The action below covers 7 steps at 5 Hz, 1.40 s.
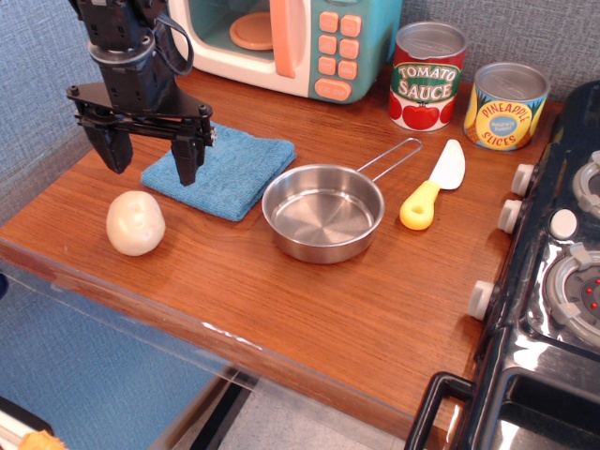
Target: Move the knife to the left of the towel.
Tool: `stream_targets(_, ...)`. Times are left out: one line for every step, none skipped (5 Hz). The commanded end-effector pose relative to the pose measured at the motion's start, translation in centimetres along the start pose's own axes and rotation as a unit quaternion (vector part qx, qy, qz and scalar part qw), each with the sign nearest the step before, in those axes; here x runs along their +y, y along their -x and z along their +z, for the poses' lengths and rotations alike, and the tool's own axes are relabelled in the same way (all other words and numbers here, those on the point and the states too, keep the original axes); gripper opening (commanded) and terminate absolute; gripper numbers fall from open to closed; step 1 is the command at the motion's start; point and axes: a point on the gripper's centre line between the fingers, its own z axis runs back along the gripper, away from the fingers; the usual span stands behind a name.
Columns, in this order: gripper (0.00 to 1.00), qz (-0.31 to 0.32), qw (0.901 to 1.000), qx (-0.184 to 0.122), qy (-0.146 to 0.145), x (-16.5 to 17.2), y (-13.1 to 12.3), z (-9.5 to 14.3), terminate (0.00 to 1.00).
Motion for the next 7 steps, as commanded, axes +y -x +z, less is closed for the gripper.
stream_targets(1.0,0.0,1.0,0.0,0.0,0.0,0.0,0.0,0.0)
stream_targets(1.0,-0.002,0.9998,-0.004,0.019,-1.7,-0.9,-0.1,0.0)
stream_targets(1.0,-0.009,0.9993,0.004,0.036,-4.9,-2.6,0.3,0.0)
stream_targets(1.0,-0.021,0.9991,0.014,0.035,-10.1,-4.6,0.6,0.0)
stream_targets(1.0,-0.043,0.9984,0.023,0.028,-15.4,-6.3,0.5,0.0)
stream_targets(1.0,-0.066,0.9976,0.009,0.02,-19.0,-6.6,1.0,0.0)
stream_targets(1.0,-0.064,0.9978,0.005,0.018,-20.9,-6.5,0.6,0.0)
